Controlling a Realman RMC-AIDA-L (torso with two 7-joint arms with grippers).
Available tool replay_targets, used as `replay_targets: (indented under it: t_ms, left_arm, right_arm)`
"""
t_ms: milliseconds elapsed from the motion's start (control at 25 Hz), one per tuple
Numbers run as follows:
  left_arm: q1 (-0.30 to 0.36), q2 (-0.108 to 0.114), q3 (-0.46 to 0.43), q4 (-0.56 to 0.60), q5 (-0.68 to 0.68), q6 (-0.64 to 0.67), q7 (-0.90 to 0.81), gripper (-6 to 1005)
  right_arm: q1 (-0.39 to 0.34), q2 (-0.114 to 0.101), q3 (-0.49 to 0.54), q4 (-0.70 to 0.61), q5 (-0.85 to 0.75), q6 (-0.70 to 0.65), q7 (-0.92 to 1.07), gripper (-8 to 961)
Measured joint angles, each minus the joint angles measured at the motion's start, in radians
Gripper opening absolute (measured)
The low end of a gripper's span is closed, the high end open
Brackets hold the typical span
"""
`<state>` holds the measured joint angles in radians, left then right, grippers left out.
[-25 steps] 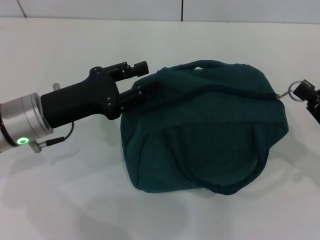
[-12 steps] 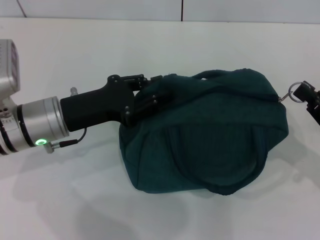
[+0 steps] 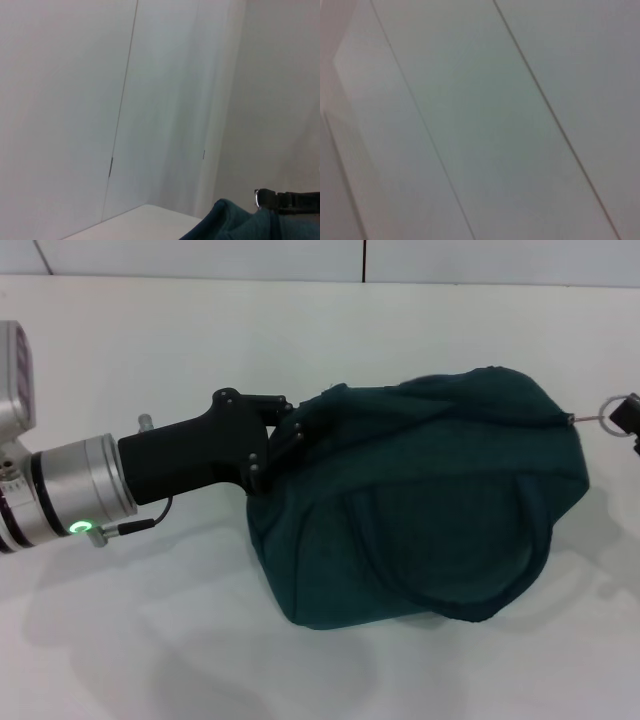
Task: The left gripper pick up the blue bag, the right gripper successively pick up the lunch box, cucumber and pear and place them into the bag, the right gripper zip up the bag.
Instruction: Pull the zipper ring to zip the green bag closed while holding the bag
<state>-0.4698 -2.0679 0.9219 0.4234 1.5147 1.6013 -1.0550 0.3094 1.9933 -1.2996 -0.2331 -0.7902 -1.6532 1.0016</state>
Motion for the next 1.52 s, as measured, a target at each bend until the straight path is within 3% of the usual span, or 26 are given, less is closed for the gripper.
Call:
replay_targets:
  t_ms: [320,1120,1520]
  left_arm:
    - [0.002,0.000,-0.001,0.000,-0.005,0.002,0.009,68]
    - [0.011,0.008,-0.003,-0.007,-0.014,-0.005,0.034,62]
    - [0.011,0.007,-0.016,-0.008,-0.015,-0.008,0.035,63]
  right_arm:
    - [-0.008,0.002,0.004,0.012,-0.006,0.055,0.000,12]
    - [-0.006,0.004,0.031,0.023,-0.014,0.101,0.001,14]
    - [0.003,0.008,0.017,0.025,-0.040,0.190,0.000,13]
